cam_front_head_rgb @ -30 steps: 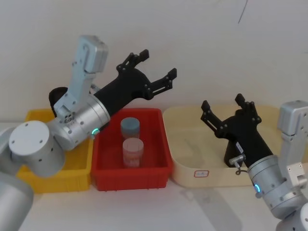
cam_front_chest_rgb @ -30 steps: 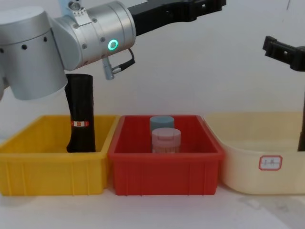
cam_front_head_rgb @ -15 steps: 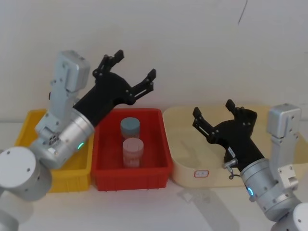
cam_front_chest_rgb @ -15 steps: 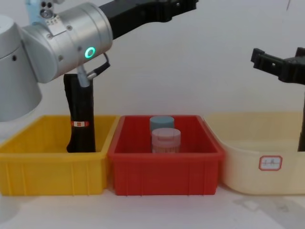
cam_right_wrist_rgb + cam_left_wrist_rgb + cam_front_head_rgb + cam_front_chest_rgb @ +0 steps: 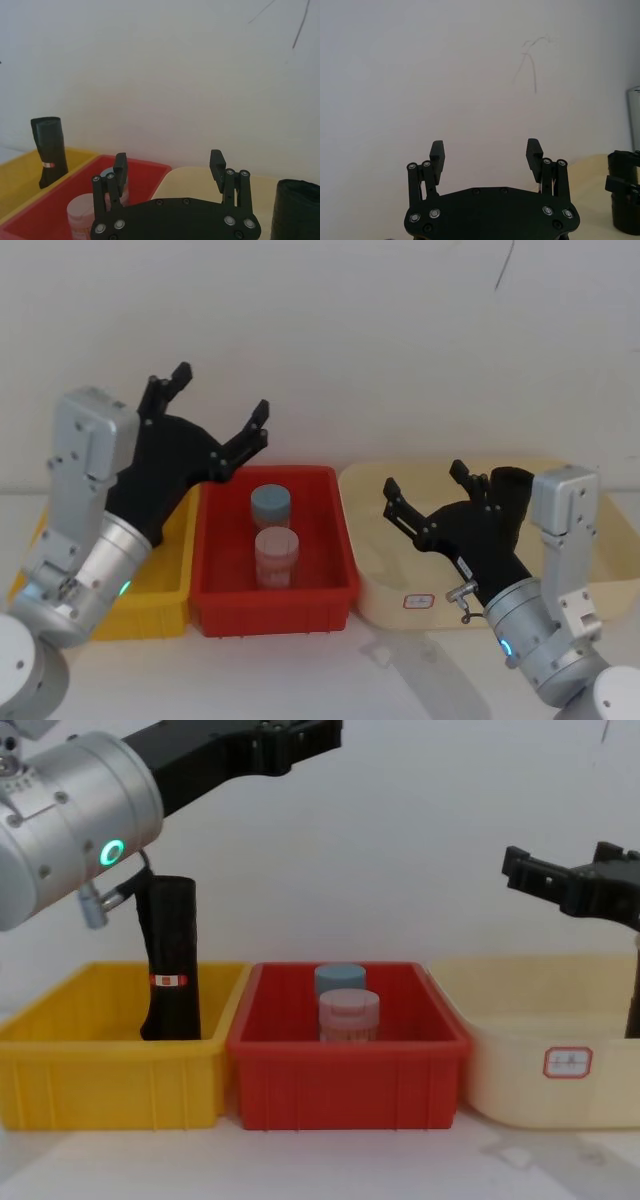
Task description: Pick up the garbage bag with the one hand and transfer it to the other hand.
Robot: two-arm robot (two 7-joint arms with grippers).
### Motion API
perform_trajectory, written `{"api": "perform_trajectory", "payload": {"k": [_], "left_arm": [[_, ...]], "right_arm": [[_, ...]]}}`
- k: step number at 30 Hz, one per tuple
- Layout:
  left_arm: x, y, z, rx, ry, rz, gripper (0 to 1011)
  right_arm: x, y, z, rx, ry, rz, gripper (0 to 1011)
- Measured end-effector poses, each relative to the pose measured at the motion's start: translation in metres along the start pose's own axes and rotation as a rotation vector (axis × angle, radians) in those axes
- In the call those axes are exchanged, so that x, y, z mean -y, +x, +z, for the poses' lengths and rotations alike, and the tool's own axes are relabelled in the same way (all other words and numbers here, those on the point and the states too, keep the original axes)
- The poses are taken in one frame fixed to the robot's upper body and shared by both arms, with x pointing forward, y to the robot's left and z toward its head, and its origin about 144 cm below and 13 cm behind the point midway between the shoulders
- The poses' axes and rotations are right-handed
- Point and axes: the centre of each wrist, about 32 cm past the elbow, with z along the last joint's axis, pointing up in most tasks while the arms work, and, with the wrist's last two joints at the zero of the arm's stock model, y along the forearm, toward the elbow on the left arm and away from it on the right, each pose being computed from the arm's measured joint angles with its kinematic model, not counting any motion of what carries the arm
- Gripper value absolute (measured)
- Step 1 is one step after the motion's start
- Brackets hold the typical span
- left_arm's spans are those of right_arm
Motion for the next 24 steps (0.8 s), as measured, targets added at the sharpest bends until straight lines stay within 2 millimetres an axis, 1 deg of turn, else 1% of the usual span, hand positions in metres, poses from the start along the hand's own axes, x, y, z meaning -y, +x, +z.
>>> {"api": "perform_trajectory", "payload": {"k": [4, 14, 21, 24], "left_arm": [[-0.011, -0.002, 0.003, 0.016, 0.004, 0.036, 1000], [-0.028, -0.005, 0.005, 0.037, 0.002, 0.097, 1000], [-0.035, -0.006, 0.006, 0.044, 0.000, 0.119, 1000], [-0.037, -0.006, 0.007, 0.047, -0.001, 0.126, 1000]], "right_arm": [[0.000, -0.003, -0.002, 0.001, -0.008, 0.014, 1001], [0.002, -0.011, -0.006, 0.013, -0.034, 0.073, 1001], [0.002, -0.019, -0.007, 0.031, -0.054, 0.132, 1001], [0.000, -0.025, -0.008, 0.044, -0.067, 0.172, 1001]]}}
